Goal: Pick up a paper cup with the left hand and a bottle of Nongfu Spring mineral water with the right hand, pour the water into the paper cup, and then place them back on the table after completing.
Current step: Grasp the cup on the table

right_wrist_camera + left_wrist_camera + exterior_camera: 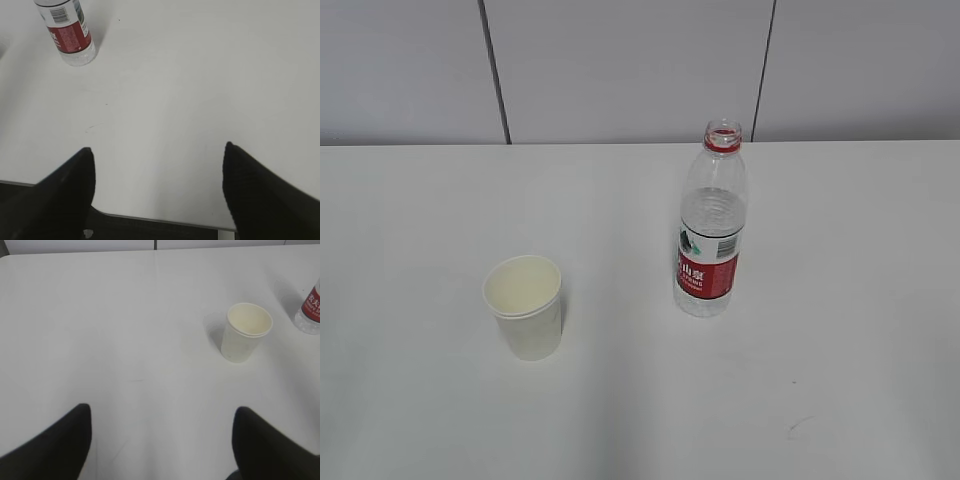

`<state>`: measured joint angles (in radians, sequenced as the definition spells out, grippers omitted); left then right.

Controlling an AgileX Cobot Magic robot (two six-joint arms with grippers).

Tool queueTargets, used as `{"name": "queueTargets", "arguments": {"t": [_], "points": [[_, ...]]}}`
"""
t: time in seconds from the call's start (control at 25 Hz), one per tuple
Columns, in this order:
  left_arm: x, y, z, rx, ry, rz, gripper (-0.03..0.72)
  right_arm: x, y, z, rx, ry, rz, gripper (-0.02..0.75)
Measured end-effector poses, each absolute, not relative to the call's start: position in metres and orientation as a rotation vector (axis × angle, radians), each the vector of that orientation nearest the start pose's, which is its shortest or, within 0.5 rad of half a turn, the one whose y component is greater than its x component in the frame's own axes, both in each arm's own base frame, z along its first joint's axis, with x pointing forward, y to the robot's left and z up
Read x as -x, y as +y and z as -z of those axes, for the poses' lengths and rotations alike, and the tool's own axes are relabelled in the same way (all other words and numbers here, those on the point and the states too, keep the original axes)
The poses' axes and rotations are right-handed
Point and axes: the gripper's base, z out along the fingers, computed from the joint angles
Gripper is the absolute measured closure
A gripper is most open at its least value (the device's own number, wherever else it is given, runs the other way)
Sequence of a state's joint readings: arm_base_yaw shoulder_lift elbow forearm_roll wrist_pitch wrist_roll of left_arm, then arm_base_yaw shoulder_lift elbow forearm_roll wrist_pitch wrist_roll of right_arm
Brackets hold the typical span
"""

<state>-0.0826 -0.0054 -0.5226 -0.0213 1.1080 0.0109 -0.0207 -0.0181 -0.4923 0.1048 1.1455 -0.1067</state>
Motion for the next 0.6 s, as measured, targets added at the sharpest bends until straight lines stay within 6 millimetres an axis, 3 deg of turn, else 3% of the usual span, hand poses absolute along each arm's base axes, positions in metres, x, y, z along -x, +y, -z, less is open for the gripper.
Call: {"name": "queueTargets", "arguments": {"t": [0.6], "points": [[0.0105,-0.0009,-0.2797,-0.098,2.062,0.070,0.155,0.0106,0.0089,-0.2687,0.102,2.112,-0.051,0.150]]}}
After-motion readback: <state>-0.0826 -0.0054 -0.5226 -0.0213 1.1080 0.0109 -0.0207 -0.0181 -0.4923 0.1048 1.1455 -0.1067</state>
